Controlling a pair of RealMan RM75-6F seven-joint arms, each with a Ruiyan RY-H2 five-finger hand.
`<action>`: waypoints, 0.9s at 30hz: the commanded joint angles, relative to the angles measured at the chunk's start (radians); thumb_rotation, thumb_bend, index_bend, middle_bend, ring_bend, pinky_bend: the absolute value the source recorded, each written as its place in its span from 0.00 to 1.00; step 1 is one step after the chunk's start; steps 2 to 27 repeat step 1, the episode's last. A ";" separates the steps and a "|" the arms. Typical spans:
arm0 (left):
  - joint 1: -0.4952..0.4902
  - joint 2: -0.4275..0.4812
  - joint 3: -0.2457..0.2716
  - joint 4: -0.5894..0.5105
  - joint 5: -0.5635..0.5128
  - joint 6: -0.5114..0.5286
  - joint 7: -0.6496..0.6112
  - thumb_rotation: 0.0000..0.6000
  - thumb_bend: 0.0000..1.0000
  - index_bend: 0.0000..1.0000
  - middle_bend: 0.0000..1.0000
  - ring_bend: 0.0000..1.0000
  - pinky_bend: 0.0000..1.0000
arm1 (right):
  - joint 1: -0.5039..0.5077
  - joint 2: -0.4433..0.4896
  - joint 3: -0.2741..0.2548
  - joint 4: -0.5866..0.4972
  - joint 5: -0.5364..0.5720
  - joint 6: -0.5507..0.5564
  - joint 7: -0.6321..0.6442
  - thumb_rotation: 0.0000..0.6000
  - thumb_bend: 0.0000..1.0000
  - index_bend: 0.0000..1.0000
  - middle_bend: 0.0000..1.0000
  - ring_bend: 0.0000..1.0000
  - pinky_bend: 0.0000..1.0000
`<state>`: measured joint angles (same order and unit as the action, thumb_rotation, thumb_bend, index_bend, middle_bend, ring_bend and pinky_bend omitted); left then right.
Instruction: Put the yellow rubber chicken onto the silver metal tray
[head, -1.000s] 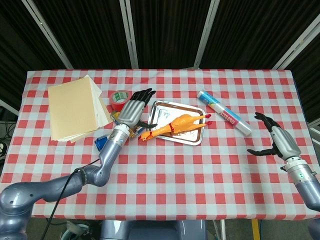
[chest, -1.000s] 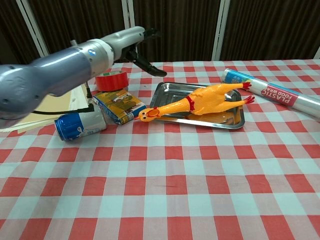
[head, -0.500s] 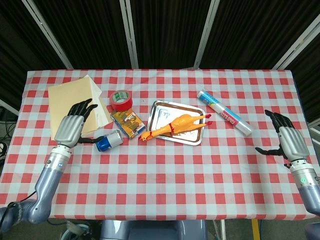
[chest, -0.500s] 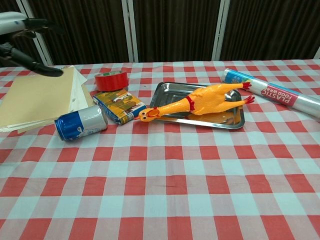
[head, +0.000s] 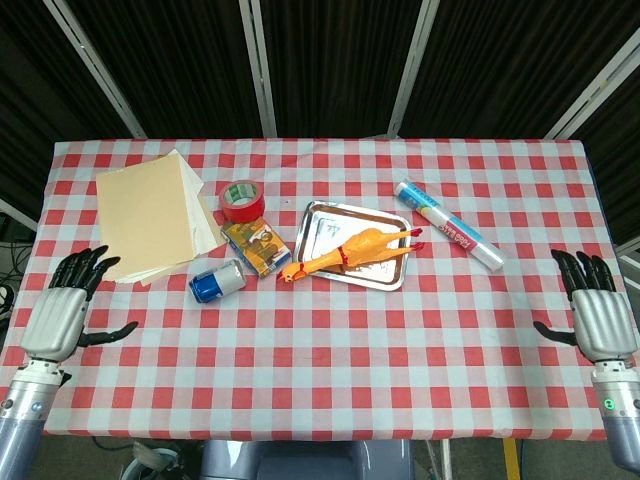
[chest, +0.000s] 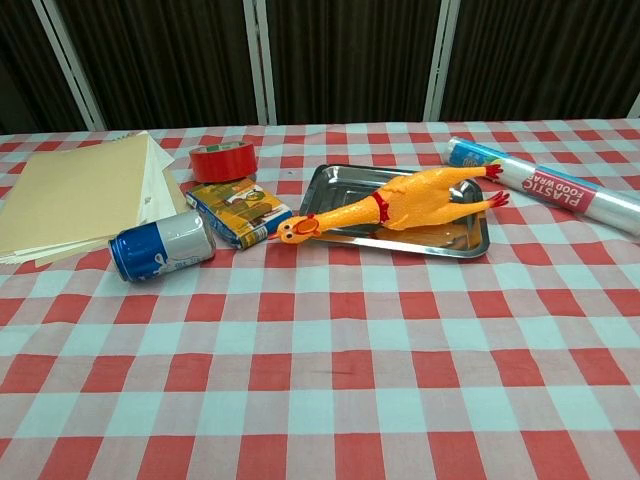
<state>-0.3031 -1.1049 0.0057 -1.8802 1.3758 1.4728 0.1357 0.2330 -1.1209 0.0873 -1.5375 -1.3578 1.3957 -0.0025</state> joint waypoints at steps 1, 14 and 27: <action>0.048 0.016 0.036 -0.004 0.060 0.047 -0.032 1.00 0.11 0.15 0.05 0.00 0.05 | -0.035 -0.018 -0.021 -0.011 -0.016 0.036 -0.025 0.98 0.14 0.00 0.11 0.00 0.00; 0.048 0.016 0.036 -0.004 0.060 0.047 -0.032 1.00 0.11 0.15 0.05 0.00 0.05 | -0.035 -0.018 -0.021 -0.011 -0.016 0.036 -0.025 0.98 0.14 0.00 0.11 0.00 0.00; 0.048 0.016 0.036 -0.004 0.060 0.047 -0.032 1.00 0.11 0.15 0.05 0.00 0.05 | -0.035 -0.018 -0.021 -0.011 -0.016 0.036 -0.025 0.98 0.14 0.00 0.11 0.00 0.00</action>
